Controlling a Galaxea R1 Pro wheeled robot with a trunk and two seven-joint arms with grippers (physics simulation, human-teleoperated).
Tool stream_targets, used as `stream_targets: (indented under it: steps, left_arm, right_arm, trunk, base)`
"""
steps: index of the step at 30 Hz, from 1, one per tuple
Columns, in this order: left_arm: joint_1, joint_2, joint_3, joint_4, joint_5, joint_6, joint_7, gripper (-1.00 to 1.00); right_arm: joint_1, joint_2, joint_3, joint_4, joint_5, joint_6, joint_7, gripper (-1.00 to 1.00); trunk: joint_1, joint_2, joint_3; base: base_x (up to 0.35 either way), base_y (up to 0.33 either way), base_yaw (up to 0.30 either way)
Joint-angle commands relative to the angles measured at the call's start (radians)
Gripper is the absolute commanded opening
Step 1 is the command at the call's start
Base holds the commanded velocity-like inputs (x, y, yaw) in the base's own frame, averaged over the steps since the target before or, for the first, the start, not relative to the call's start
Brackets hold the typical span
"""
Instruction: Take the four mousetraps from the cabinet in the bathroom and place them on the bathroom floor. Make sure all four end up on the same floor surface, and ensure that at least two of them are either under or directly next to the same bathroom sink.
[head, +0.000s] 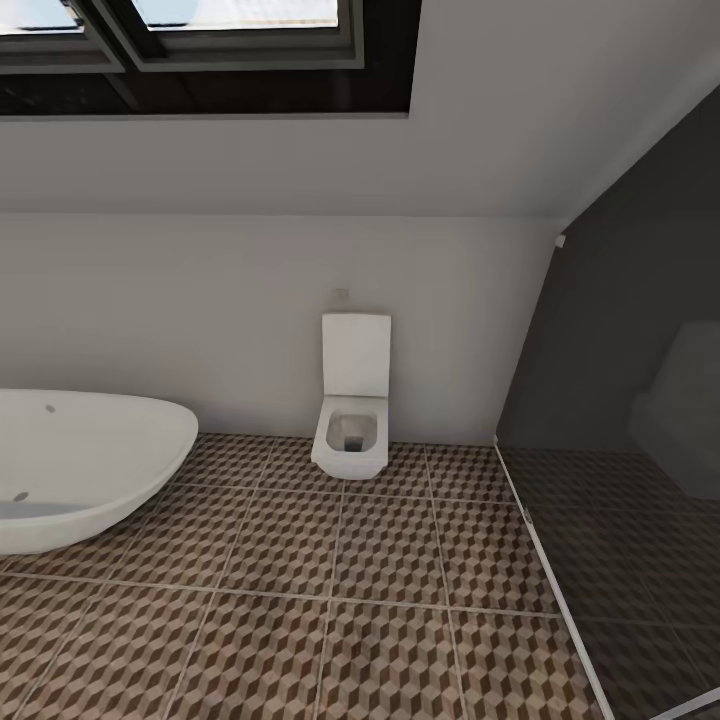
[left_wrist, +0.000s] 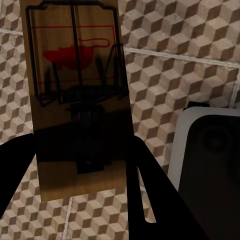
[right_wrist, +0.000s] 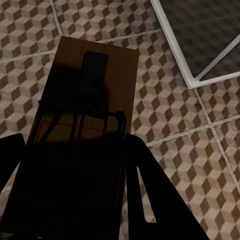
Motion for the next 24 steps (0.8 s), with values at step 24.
stream_targets:
  steps: [24]
  left_arm:
    - [-0.001,-0.001,-0.007,0.003,-0.002,-0.004,0.006,-1.0]
  right_arm:
    - [-0.001,0.0,0.009,0.0,-0.002,-0.001,-0.009,-1.0]
  trunk:
    - [0.001,-0.002,-0.002]
  base:
    - [0.0,0.0,0.0]
